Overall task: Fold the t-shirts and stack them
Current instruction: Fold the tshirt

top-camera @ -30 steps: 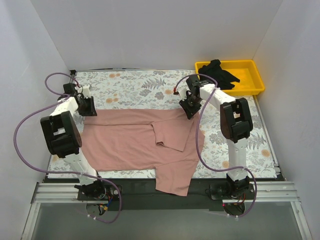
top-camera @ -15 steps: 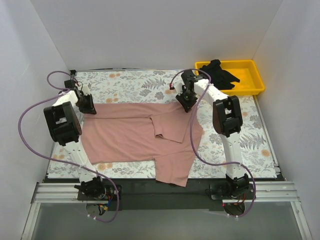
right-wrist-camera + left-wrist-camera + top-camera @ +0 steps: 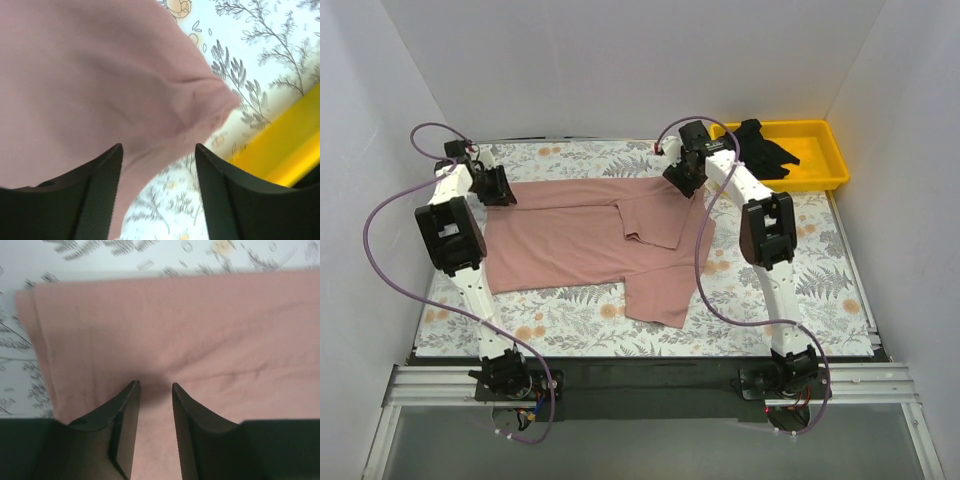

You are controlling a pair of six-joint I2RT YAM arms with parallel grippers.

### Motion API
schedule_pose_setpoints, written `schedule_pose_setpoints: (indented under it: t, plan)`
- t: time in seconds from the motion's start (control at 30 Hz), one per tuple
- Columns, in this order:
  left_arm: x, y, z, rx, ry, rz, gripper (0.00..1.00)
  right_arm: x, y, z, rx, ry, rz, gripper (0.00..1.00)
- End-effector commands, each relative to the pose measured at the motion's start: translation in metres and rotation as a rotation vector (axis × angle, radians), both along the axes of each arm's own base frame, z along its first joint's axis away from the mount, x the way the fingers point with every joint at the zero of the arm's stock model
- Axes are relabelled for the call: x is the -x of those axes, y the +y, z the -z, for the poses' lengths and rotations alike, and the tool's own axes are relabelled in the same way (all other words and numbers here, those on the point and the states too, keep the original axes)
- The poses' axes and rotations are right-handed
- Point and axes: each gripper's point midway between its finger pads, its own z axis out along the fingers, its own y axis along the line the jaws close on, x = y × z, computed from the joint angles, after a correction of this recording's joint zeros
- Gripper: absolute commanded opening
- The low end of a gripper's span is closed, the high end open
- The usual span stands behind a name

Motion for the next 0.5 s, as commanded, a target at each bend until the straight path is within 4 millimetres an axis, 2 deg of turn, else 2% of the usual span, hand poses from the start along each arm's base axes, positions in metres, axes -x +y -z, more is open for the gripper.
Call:
schedule_pose_setpoints:
  t: [0.0,0.03,0.07,0.1,0.13,0.17,0.2,0.23,0.27,0.3,0.33,0.37,0.43,0.47]
  plan:
    - [0.023,-0.019,-0.092,0.044,-0.117,0.094,0.35,0.023,0.021,-0.134,-0.139,-0.192,-0.088,0.69]
    - [0.032,-0.019,-0.119,0.036,-0.164,0.115,0.44,0.036,0.023,-0.142,-0.146,-0.188,-0.111,0.7]
    - [0.043,-0.022,-0.128,0.039,-0.169,0.137,0.49,0.051,0.03,-0.15,-0.167,-0.179,-0.152,0.72]
    - [0.057,-0.024,-0.126,0.029,-0.166,0.174,0.53,0.069,0.03,-0.172,-0.176,-0.202,-0.192,0.75]
    - [0.068,-0.024,-0.151,0.029,-0.22,0.194,0.57,0.092,0.026,-0.152,-0.152,-0.128,-0.218,0.76]
    - [0.082,-0.026,-0.152,0.04,-0.217,0.219,0.75,0.111,0.032,-0.148,-0.151,-0.095,-0.26,0.77]
    - [0.099,-0.028,-0.147,0.06,-0.204,0.24,0.78,0.13,0.032,-0.153,-0.154,-0.079,-0.292,0.77]
    - [0.112,-0.025,-0.159,0.043,-0.255,0.291,0.79,0.158,0.024,-0.129,-0.116,0.024,-0.328,0.74]
    - [0.128,-0.029,-0.158,0.061,-0.235,0.312,0.8,0.178,0.031,-0.121,-0.113,0.067,-0.371,0.73]
    - [0.144,-0.032,-0.148,0.085,-0.209,0.328,0.8,0.195,0.029,-0.122,-0.106,0.086,-0.392,0.69]
    - [0.156,-0.029,-0.151,0.042,-0.242,0.388,0.8,0.212,0.026,-0.113,-0.089,0.13,-0.412,0.68]
    - [0.17,-0.034,-0.147,0.055,-0.214,0.41,0.8,0.235,0.025,-0.094,-0.066,0.191,-0.438,0.67]
    - [0.195,-0.044,-0.137,0.053,-0.199,0.46,0.77,0.258,0.023,-0.085,-0.055,0.223,-0.463,0.61]
    - [0.202,-0.047,-0.133,0.037,-0.21,0.49,0.76,0.276,0.02,-0.07,-0.03,0.271,-0.47,0.6]
